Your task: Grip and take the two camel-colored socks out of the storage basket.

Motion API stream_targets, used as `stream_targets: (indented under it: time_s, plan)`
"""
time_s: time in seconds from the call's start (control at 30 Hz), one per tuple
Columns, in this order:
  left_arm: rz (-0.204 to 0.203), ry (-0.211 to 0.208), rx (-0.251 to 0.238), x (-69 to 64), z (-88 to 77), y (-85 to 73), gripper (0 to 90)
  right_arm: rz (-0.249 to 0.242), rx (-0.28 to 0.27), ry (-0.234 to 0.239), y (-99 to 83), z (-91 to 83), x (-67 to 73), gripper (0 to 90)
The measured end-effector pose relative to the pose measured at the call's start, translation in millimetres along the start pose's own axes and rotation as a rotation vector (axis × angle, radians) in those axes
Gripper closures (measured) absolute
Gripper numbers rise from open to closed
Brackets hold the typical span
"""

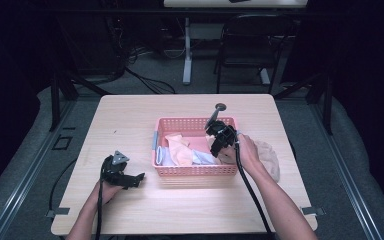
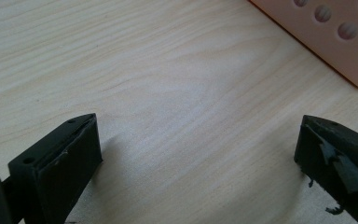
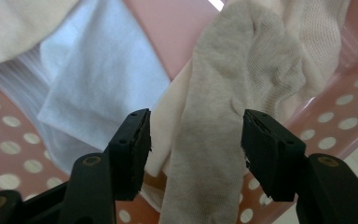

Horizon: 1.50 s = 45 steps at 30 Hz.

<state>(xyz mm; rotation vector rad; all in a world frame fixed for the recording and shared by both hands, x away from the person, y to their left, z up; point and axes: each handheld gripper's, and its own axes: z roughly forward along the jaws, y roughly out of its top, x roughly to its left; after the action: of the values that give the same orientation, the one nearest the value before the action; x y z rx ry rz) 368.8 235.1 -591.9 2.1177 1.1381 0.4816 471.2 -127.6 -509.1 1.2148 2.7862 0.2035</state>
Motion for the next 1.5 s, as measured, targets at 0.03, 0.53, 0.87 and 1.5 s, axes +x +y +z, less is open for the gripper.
stream_targets:
  time_s: [0.03, 0.53, 0.87, 1.5]
  plan:
    - [0.000, 0.000, -0.001, 0.0, 0.0, 0.0, 0.2, 0.003, 0.001, -0.007, -0.2, 1.3, -0.9, 42.5]
    - [-0.003, 0.000, -0.001, -0.3, 0.1, -0.1, 0.2, 0.017, 0.084, -0.010, -0.2, 22.2, -5.3, 60.5]
    - [-0.003, 0.000, -0.001, -0.2, 0.1, -0.1, 0.2, 0.042, 0.072, -0.012, -0.8, 26.0, -10.2, 82.8]
    - [-0.004, 0.000, -0.001, -0.3, 0.0, -0.1, 0.2, 0.030, -0.091, 0.021, -5.4, -40.8, -8.6, 83.6]
